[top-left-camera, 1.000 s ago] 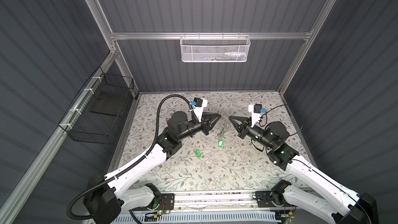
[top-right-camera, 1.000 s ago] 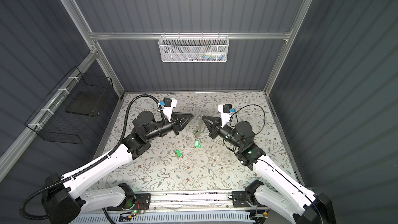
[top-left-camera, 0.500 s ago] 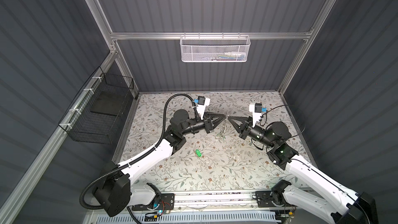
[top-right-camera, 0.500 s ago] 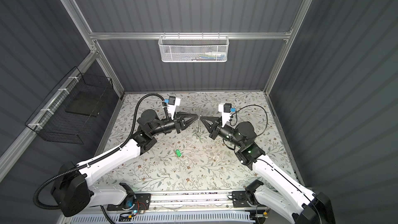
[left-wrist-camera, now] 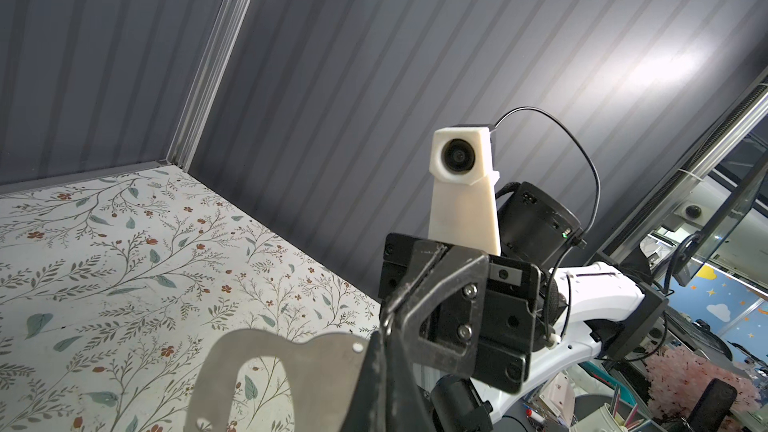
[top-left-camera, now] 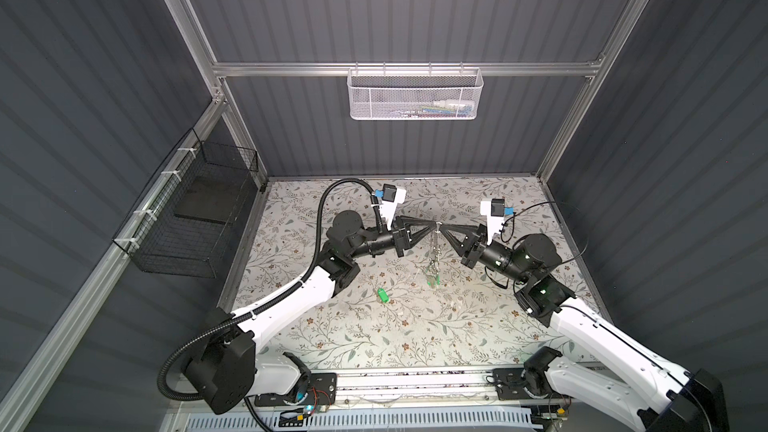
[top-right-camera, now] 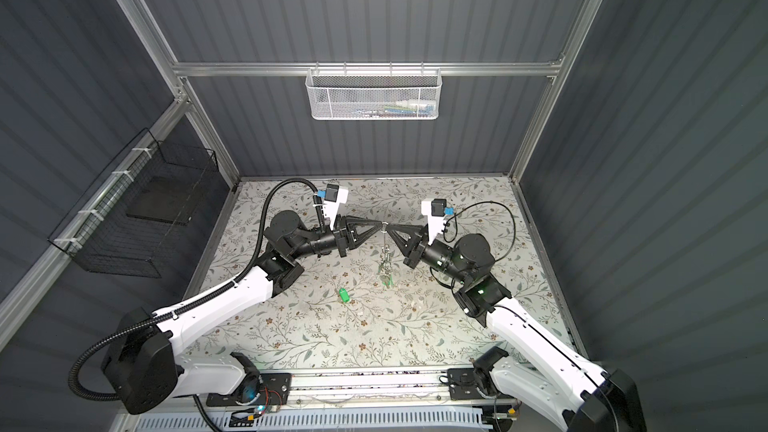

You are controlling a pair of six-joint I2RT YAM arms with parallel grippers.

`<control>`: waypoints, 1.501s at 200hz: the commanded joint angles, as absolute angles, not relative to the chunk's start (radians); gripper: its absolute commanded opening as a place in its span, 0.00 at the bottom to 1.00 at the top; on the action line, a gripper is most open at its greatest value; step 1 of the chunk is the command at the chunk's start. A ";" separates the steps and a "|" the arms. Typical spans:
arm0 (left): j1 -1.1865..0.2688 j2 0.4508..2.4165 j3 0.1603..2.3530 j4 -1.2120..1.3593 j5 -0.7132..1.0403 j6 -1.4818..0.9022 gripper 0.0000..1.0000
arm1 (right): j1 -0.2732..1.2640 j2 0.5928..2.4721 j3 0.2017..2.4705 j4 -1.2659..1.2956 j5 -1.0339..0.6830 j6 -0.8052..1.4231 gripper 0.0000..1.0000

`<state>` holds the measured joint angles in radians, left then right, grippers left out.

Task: Put the keys on the keyring
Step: 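Hold the plate between both grippers and reposition the right gripper on it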

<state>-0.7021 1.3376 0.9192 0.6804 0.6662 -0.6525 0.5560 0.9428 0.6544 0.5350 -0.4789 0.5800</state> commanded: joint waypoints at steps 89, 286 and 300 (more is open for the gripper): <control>-0.707 1.307 1.064 0.258 0.697 -0.317 0.00 | 0.469 0.864 0.711 0.267 -0.552 0.476 0.48; -0.709 1.398 1.352 -0.434 0.779 0.176 0.00 | 0.455 1.064 0.917 -0.067 -0.885 0.146 0.23; -0.708 1.394 1.350 -0.428 0.778 0.171 0.00 | 0.458 1.072 0.916 -0.077 -0.889 0.140 0.21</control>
<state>-0.7059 1.4014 1.3083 -0.4210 0.7433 0.1547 0.4484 1.0615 0.8871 -0.0742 -0.8608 0.1703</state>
